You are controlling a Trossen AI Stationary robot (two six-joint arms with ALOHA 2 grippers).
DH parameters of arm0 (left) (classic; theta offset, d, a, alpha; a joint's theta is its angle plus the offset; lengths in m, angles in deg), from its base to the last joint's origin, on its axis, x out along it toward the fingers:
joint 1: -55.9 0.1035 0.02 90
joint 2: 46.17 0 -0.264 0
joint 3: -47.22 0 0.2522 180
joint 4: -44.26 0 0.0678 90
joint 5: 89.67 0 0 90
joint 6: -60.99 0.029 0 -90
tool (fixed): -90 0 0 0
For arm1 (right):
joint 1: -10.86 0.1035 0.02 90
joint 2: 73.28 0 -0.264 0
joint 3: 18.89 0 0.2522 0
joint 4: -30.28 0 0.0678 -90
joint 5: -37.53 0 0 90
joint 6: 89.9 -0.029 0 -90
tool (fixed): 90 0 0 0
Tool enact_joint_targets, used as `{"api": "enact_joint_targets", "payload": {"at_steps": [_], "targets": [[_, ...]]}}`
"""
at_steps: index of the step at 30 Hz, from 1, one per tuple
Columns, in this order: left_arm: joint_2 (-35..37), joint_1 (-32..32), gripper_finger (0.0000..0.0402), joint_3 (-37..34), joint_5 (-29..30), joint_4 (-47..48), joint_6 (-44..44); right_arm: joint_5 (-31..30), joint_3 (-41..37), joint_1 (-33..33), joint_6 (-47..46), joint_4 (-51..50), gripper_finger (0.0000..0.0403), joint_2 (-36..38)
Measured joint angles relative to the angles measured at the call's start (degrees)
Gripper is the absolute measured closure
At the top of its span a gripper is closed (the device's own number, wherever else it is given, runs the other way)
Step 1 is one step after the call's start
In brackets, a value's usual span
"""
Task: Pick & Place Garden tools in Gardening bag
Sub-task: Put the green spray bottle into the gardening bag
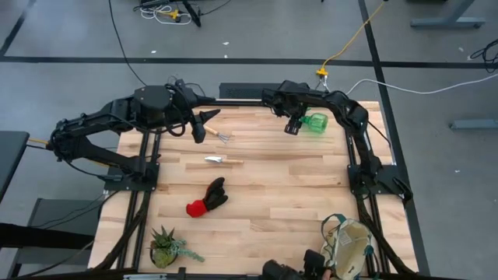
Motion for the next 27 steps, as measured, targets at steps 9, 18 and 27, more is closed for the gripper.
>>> {"api": "enact_joint_targets", "payload": {"at_steps": [9,18,27], "targets": [[0.0,0.0,0.0225,0.0,-0.4,0.0,0.0,1.0,-0.5,-2.1,0.6,-0.9,0.0134,-0.1],[0.0,0.0,0.0225,0.0,-0.4,0.0,0.0,-0.5,-4.8,-2.4,4.8,0.0,0.0142,-0.1],[0.0,0.0,0.0225,0.0,-0.4,-0.1,0.0,-2.0,-8.6,-2.9,4.8,4.3,0.0144,-0.1]]}}
